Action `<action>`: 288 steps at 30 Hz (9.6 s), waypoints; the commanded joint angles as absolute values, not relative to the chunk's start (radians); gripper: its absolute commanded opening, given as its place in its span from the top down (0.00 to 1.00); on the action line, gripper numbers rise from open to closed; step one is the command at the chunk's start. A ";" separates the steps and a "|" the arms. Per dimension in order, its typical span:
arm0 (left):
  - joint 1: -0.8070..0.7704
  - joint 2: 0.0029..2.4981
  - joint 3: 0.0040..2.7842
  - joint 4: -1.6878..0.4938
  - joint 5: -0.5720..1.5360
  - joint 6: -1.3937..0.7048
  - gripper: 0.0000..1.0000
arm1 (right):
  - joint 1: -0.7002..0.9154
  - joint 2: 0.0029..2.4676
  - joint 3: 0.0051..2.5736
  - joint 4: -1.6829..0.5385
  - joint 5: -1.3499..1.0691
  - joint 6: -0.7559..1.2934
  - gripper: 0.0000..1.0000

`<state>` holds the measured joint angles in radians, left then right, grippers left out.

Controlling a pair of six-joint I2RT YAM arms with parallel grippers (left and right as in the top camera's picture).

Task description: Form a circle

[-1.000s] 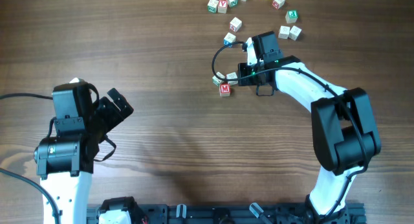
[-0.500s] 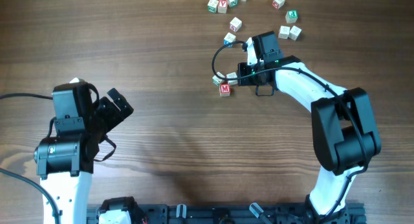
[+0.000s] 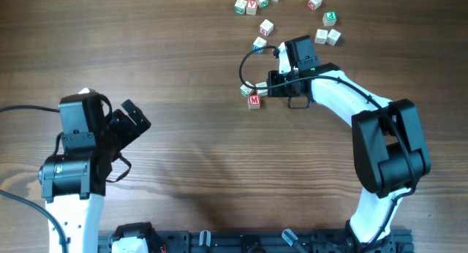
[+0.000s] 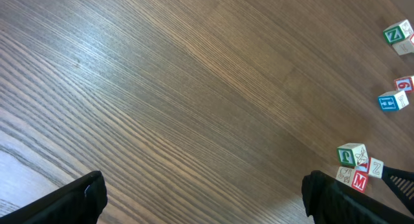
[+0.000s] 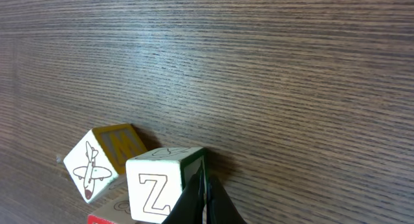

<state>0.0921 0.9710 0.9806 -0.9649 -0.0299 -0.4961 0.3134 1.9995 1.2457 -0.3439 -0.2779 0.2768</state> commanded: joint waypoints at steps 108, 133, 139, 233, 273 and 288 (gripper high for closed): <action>0.097 0.972 0.978 -0.963 -0.043 -0.503 0.00 | 0.667 2.094 1.466 -0.374 0.184 0.457 0.95; 0.097 0.972 0.978 -0.963 -0.043 -0.503 0.00 | 0.652 2.128 1.466 -0.355 0.235 0.473 0.95; 0.097 0.972 0.978 -0.963 -0.043 -0.503 0.00 | 0.652 2.128 1.466 -0.373 0.224 0.473 0.95; 0.097 0.972 0.978 -0.963 -0.043 -0.503 0.00 | 0.530 2.138 1.530 -0.517 0.148 0.473 0.95; 0.097 0.972 0.978 -0.963 -0.043 -0.503 0.00 | 0.530 2.138 1.530 -0.551 0.133 0.474 0.95; 0.097 0.972 0.978 -0.962 -0.043 -0.503 0.00 | 0.530 2.138 1.530 -0.556 0.133 0.475 0.95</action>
<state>0.0921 0.9710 0.9806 -0.9649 -0.0299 -0.4961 0.5247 2.1239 1.5135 -0.5545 0.1455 0.4675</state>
